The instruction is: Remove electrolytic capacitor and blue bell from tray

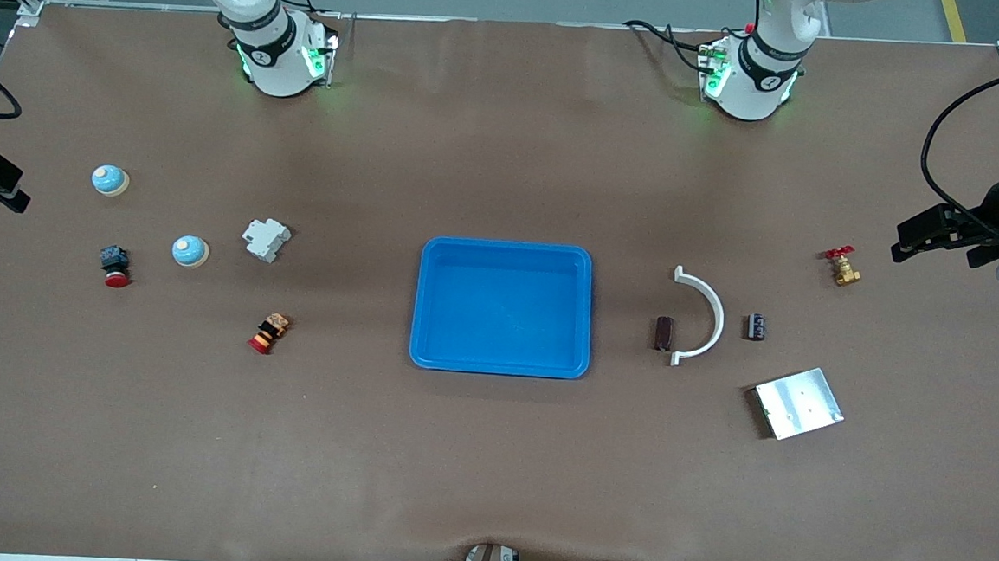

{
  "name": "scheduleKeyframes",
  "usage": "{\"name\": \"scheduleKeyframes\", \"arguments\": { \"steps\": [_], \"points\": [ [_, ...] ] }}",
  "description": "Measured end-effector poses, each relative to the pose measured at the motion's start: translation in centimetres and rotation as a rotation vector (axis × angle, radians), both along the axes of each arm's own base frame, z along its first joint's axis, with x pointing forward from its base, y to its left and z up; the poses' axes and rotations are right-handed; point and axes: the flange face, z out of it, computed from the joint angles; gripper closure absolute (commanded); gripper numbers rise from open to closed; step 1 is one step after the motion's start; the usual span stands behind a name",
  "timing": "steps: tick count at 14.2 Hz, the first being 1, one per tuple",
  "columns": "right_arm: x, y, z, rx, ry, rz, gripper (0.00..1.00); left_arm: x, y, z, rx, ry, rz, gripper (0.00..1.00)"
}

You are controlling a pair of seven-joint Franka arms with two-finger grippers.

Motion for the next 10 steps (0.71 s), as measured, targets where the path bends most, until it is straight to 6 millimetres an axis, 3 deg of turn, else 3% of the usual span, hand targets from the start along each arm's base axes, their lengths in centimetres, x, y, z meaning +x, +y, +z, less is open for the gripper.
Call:
{"name": "scheduleKeyframes", "arguments": {
  "steps": [7, 10],
  "points": [
    [0.9, 0.0, 0.5, -0.005, -0.074, 0.003, 0.0, 0.0, -0.4, 0.2, -0.006, -0.005, 0.026, 0.0],
    [1.2, 1.0, 0.3, -0.004, -0.081, 0.021, 0.0, 0.1, -0.1, 0.3, 0.015, -0.013, 0.027, 0.0]
  ]
}}
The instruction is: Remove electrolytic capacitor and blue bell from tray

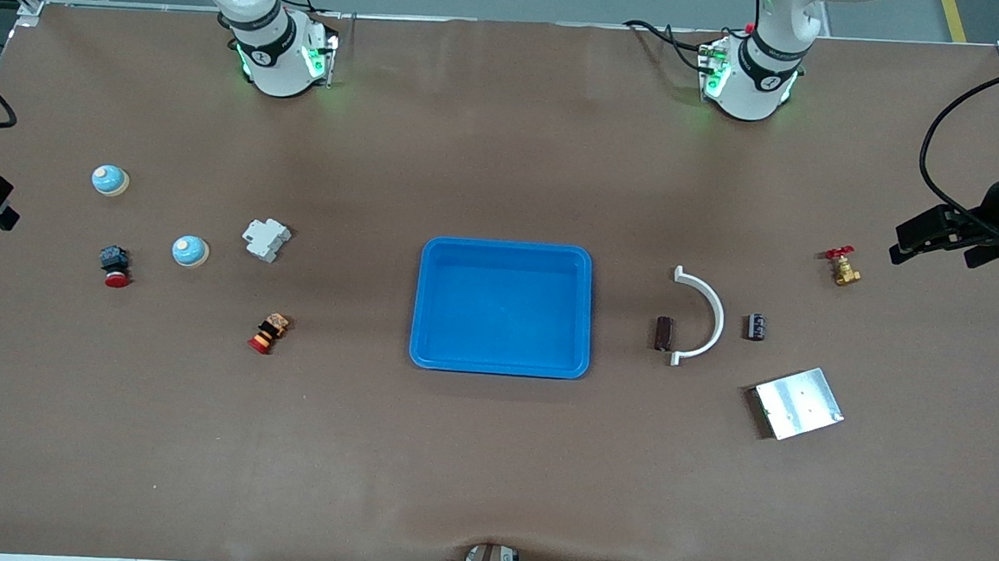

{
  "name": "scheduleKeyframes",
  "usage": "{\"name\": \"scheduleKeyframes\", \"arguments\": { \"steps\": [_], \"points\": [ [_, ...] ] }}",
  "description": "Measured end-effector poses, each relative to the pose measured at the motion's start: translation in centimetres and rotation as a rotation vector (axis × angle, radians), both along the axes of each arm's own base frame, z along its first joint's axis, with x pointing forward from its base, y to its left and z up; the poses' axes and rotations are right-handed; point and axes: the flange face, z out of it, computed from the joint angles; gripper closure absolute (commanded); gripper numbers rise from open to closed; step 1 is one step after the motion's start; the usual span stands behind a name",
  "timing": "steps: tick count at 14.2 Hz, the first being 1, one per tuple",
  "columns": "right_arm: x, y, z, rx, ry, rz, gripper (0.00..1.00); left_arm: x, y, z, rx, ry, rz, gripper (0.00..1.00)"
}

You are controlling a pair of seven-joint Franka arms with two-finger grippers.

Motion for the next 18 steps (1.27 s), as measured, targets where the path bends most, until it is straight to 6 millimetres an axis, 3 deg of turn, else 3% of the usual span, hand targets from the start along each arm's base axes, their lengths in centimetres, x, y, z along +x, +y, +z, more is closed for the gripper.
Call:
{"name": "scheduleKeyframes", "arguments": {
  "steps": [7, 13, 18],
  "points": [
    [0.5, 2.9, -0.6, 0.001, 0.005, 0.051, 0.0, 0.1, -0.1, 0.0, 0.005, -0.004, -0.002, 0.0],
    [1.5, 3.5, -2.6, 0.003, 0.038, 0.063, 0.0, 0.1, -0.1, 0.0, 0.005, -0.004, -0.002, 0.0],
    [2.1, 5.1, -3.9, 0.003, 0.043, 0.09, 0.0, 0.1, 0.0, 0.0, 0.005, -0.004, -0.002, 0.0]
  ]
}}
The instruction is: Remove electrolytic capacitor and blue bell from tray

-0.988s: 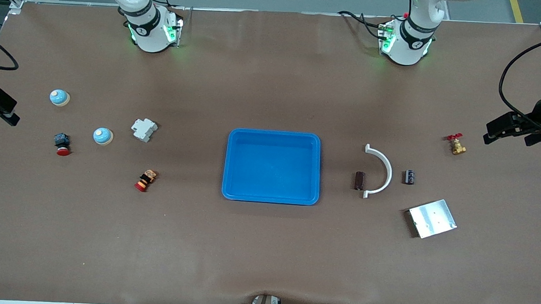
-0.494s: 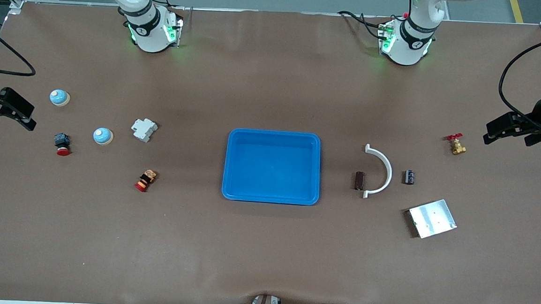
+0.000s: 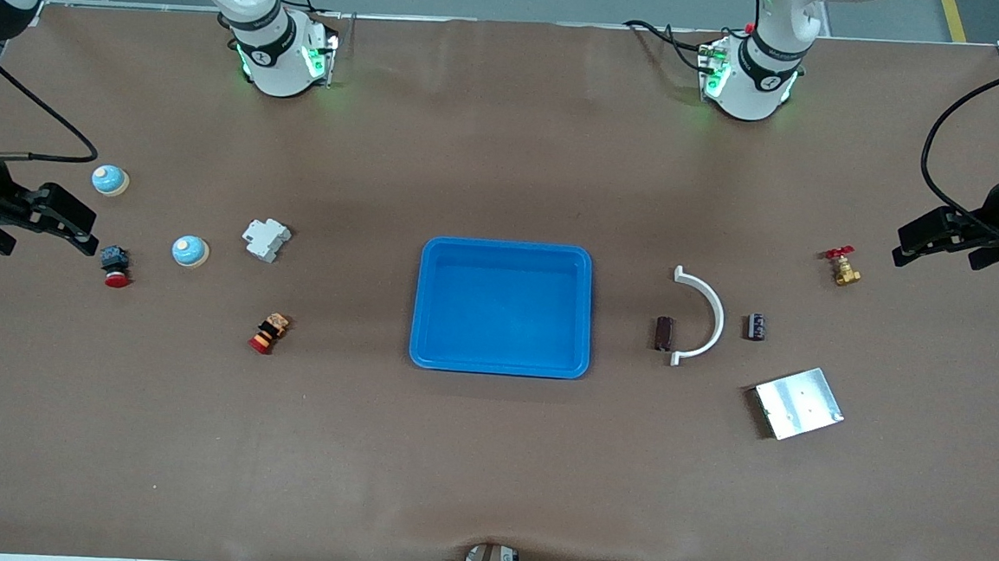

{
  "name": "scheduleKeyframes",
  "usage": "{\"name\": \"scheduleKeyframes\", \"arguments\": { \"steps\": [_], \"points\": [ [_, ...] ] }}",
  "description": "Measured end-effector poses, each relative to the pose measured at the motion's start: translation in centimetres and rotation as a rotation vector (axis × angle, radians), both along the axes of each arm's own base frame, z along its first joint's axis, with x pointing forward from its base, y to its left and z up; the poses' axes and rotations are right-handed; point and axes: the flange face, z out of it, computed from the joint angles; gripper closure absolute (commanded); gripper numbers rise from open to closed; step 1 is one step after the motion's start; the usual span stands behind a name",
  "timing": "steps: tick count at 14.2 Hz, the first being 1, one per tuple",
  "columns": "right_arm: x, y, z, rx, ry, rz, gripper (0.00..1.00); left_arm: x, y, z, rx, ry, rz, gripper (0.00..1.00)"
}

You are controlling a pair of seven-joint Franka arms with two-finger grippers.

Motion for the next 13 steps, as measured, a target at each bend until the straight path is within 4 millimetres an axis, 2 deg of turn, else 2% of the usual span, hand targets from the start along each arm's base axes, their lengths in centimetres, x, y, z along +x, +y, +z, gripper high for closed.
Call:
{"name": "scheduleKeyframes", "arguments": {
  "steps": [13],
  "points": [
    [0.9, -1.7, -1.2, -0.012, -0.015, 0.001, 0.0, 0.2, 0.0, -0.4, 0.0, 0.007, 0.001, 0.0]
  ]
}}
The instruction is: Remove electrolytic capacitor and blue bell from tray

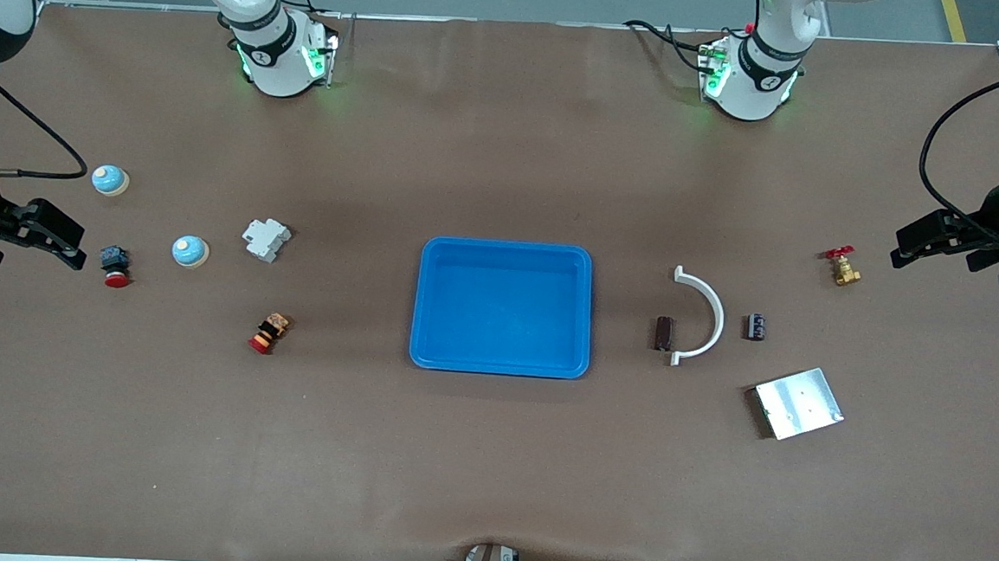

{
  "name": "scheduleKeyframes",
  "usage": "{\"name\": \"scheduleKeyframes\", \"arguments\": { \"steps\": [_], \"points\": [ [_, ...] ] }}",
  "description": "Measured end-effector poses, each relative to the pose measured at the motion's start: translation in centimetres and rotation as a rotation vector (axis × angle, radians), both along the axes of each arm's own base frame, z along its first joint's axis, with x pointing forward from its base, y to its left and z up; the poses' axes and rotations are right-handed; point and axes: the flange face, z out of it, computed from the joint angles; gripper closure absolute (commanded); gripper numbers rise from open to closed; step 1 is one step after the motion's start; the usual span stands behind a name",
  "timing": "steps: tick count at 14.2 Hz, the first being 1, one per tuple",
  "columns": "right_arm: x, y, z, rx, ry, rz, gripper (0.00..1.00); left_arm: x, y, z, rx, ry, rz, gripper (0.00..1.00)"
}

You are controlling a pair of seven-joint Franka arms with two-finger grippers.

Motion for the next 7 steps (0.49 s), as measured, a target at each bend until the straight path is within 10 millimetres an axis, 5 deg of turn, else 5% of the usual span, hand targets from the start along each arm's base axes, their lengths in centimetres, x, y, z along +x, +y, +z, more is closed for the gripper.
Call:
{"name": "scheduleKeyframes", "arguments": {
  "steps": [7],
  "points": [
    [-1.1, 0.0, 0.5, -0.002, 0.061, -0.002, 0.0, 0.0, 0.0, 0.0, 0.0, 0.0, 0.001, 0.0]
  ]
}}
